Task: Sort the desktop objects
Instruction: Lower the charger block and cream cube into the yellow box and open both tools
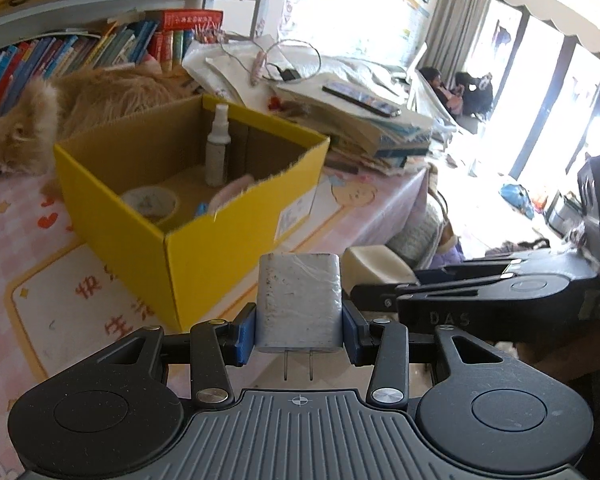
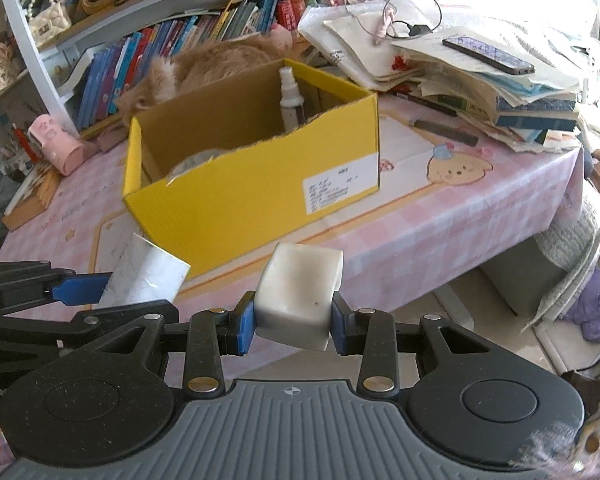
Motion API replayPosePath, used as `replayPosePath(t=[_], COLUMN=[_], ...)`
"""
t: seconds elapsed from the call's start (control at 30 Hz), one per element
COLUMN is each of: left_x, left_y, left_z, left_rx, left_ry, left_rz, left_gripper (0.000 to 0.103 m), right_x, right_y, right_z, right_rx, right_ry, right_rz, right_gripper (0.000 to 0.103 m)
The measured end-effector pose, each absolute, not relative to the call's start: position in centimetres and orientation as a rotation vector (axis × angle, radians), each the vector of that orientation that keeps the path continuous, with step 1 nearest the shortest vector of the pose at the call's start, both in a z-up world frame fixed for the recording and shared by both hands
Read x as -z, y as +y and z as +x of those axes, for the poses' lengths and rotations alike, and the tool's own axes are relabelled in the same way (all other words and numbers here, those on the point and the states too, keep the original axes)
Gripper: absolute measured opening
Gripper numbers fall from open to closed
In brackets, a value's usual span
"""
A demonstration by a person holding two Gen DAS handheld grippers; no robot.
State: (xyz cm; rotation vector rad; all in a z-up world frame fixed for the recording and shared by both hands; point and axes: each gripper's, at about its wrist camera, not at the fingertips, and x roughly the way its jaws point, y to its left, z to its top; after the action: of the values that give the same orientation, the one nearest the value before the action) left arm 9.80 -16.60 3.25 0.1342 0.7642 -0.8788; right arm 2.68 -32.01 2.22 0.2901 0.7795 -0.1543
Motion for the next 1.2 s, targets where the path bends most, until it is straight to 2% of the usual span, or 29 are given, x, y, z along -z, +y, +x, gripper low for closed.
replayPosePath(t=[0.7,0.93,1.2], left_x=[-7.0,-7.1,-6.2], left_y=[-18.6,-18.7,-20.4], left_z=[13.1,14.9,17.6], left_rx=[0.648,0.561,0.505], left_ry=[0.607,0.588,0.582], left_rz=[0.09,0.059,0.127], left_gripper=[0.042,0.042,0.042], right_x=[-6.1,-7.2,-6.1], right_y=[-36.7,-37.5,-37.4], right_z=[9.8,13.4,18.1], right_rx=[-0.048,-0.127,-0.201], right_ry=[0.64,0.595,0.629], right_rz=[0.188,0.126,0.067], right_gripper=[0.034,0.034,0.034])
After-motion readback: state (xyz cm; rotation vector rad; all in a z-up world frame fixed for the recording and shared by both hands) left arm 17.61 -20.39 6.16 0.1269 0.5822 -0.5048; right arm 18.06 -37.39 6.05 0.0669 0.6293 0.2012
